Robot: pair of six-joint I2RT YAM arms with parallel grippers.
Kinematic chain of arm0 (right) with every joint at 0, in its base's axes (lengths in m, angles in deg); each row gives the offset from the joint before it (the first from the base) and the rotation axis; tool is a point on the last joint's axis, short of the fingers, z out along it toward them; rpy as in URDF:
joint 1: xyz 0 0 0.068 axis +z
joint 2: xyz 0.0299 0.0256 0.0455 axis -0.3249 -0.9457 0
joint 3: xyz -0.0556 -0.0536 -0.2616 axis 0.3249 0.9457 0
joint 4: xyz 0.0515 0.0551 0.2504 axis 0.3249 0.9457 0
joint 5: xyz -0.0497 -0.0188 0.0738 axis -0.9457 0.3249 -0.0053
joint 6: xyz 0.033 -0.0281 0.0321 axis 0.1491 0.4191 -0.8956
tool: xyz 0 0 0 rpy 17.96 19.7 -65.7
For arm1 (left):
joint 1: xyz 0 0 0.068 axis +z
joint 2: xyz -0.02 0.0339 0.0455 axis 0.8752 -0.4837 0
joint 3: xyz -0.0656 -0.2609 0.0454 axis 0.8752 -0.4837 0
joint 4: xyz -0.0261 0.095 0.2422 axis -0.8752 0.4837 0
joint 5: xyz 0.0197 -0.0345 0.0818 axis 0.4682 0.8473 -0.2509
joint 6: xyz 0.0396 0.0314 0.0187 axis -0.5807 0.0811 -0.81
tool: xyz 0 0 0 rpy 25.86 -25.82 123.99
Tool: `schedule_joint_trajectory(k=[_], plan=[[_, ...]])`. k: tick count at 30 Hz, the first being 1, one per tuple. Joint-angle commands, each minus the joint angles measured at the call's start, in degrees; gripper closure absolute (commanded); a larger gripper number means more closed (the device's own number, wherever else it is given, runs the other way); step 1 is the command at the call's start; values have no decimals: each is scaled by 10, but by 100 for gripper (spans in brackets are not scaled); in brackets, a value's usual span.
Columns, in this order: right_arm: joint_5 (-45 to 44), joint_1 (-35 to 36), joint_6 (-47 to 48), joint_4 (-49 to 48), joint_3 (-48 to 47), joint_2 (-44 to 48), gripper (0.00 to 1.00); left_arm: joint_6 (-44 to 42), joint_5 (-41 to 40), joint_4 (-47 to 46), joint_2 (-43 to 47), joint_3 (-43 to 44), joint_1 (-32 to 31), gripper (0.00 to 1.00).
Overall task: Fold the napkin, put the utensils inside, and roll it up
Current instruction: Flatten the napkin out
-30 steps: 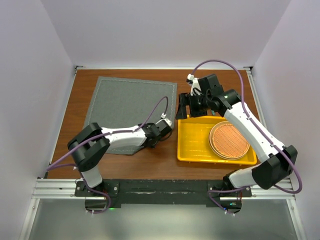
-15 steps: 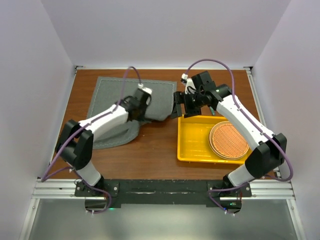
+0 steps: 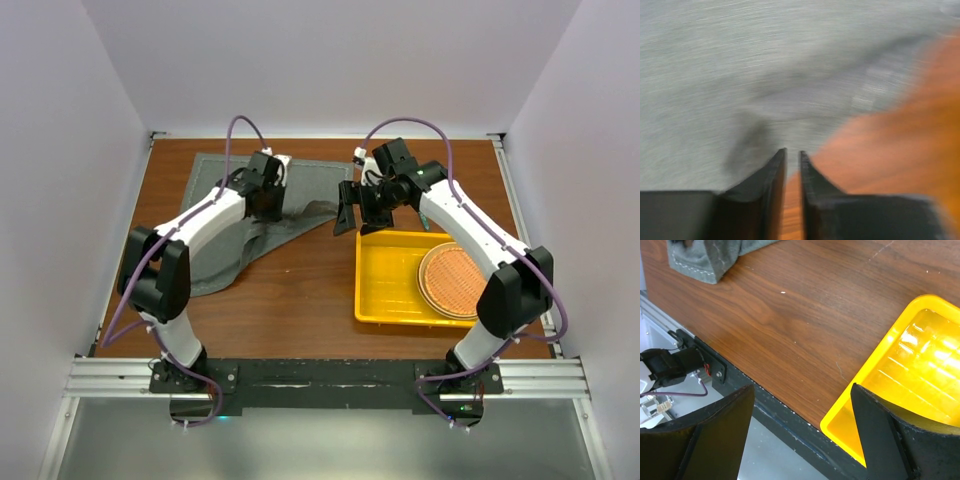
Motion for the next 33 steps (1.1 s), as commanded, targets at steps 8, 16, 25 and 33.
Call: schedule_joint_trajectory(k=[8,16,25,33], plan=[[-3,-1,-6,3,-47,-21,17,-23,113,-41,-77,42,-12,79],[-28,-2,0,20,-69,-30,17,-35,100,-45,-119,51,-11,71],[-30,-4,1,20,-69,-38,17,-36,61,-53,-115,46,-11,74],[-23,-4,3,18,-77,-52,17,-39,49,-47,-137,60,-11,68]])
